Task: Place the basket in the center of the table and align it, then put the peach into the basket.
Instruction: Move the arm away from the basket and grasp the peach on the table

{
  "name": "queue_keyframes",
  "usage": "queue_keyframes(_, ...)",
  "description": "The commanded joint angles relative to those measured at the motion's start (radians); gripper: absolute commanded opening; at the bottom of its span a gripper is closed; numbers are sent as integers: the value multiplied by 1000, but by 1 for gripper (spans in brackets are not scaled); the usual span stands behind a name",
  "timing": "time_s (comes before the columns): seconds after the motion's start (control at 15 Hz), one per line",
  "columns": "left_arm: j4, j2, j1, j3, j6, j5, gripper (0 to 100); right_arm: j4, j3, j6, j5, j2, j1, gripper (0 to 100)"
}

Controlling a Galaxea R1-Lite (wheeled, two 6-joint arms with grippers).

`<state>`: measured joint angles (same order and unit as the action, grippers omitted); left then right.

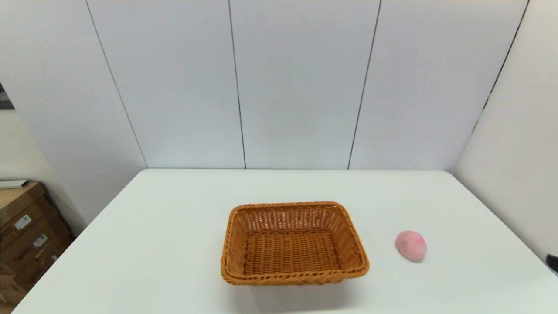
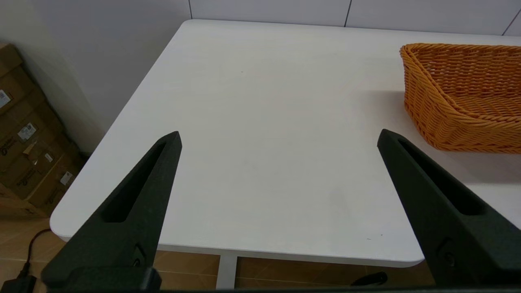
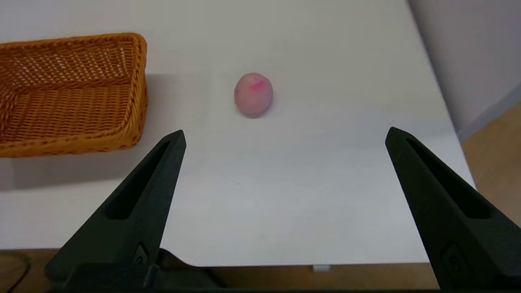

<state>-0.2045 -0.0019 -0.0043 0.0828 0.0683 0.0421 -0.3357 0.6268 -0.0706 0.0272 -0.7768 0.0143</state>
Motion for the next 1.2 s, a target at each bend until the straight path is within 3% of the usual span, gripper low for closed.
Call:
queue_keyframes(0.07, -1, 0, 0, 0, -1, 1, 100, -57, 363, -267, 57, -743, 162, 100)
queue_keyframes(0.13, -1, 0, 0, 0, -1, 1, 100, -42, 367, -279, 88, -815, 176, 100)
queue_keyframes(0.33, -1, 0, 0, 0, 1, 1, 100, 52, 390, -327, 105, -972, 176, 100)
queue_keyframes(0.8, -1, 0, 0, 0, -1, 1, 100, 50, 450, -328, 138, -1181, 108, 100)
queue_keyframes(1.2, -1, 0, 0, 0, -1, 1, 100, 50, 455, -328, 126, -1283, 87, 100)
